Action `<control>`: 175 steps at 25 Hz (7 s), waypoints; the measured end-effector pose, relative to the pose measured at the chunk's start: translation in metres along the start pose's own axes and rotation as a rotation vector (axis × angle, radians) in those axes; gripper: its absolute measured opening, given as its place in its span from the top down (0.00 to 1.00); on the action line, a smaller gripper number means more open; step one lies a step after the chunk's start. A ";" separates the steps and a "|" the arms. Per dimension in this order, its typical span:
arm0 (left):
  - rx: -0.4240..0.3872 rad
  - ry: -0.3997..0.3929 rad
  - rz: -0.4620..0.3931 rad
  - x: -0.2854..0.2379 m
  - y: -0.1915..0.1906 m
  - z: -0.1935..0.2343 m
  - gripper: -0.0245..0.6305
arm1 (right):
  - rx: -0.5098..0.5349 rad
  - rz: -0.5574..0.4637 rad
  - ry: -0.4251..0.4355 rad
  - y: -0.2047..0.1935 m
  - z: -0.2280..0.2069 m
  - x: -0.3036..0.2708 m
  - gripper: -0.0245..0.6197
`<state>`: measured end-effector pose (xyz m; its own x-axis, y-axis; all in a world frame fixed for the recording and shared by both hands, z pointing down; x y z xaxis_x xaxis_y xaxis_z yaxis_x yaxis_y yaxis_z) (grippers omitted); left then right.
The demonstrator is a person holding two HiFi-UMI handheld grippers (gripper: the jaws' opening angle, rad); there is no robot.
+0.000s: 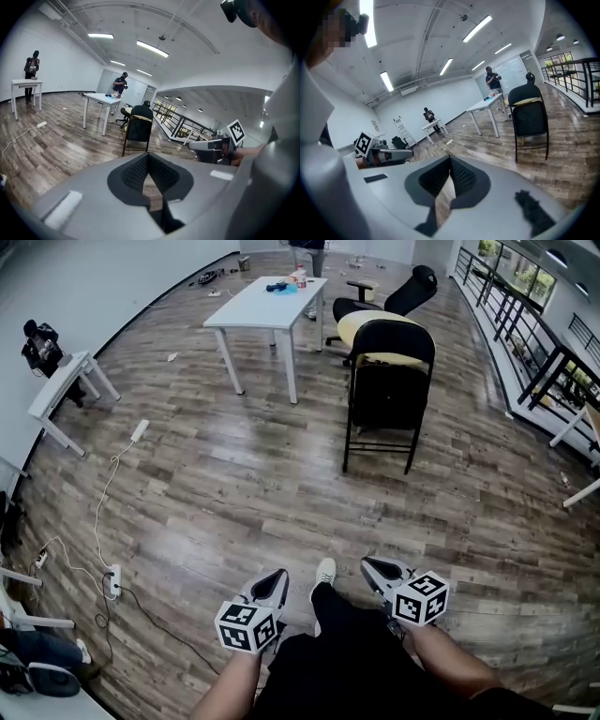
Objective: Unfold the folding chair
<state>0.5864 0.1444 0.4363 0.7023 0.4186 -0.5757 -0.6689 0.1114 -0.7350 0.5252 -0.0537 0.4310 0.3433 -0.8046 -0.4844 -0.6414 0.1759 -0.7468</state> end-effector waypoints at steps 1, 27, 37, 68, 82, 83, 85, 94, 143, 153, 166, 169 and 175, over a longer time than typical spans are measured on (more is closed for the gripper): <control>0.002 0.001 0.002 -0.004 0.004 0.004 0.95 | -0.003 0.003 -0.001 0.003 -0.003 -0.005 0.95; -0.085 -0.008 0.053 -0.124 0.172 0.102 0.95 | -0.095 -0.016 -0.012 0.129 -0.120 -0.126 0.95; -0.125 0.011 0.023 -0.150 0.222 0.122 0.95 | -0.089 -0.026 -0.006 0.156 -0.144 -0.145 0.95; -0.028 -0.135 0.114 -0.222 0.255 0.226 0.95 | -0.179 0.011 -0.087 0.208 -0.169 -0.258 0.95; -0.001 -0.118 0.138 -0.251 0.310 0.353 0.95 | -0.216 0.115 -0.104 0.251 -0.184 -0.375 0.95; -0.004 -0.125 0.138 -0.254 0.316 0.359 0.95 | -0.215 0.115 -0.110 0.257 -0.186 -0.381 0.95; -0.018 -0.135 0.135 -0.257 0.330 0.371 0.95 | -0.213 0.111 -0.125 0.269 -0.189 -0.391 0.95; -0.085 -0.163 0.113 -0.263 0.384 0.415 0.95 | -0.175 0.056 -0.177 0.326 -0.187 -0.419 0.95; -0.284 -0.255 0.234 -0.392 0.466 0.401 0.95 | -0.289 -0.071 -0.251 0.395 -0.304 -0.440 0.95; -0.357 -0.278 0.280 -0.459 0.500 0.402 0.95 | -0.345 -0.096 -0.299 0.409 -0.369 -0.447 0.95; -0.466 -0.324 0.325 -0.534 0.564 0.384 0.95 | -0.389 -0.195 -0.373 0.447 -0.437 -0.439 0.95; -0.488 -0.346 0.330 -0.549 0.577 0.372 0.95 | -0.336 -0.198 -0.429 0.455 -0.452 -0.430 0.95; -0.455 -0.390 0.314 -0.569 0.610 0.350 0.95 | -0.359 -0.255 -0.459 0.475 -0.474 -0.406 0.95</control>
<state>-0.3069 0.2891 0.4409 0.2949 0.6736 -0.6777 -0.5974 -0.4236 -0.6810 -0.2439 0.0875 0.4892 0.7235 -0.4570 -0.5174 -0.6637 -0.2543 -0.7034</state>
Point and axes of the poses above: the fingertips, and each gripper's own axes: x backward along the fingers, z to its left, y out of its top, the point moved 3 cm from there along x, backward along the fingers, and after that the axes turned 7 degrees about z, right-handed, at the moved point
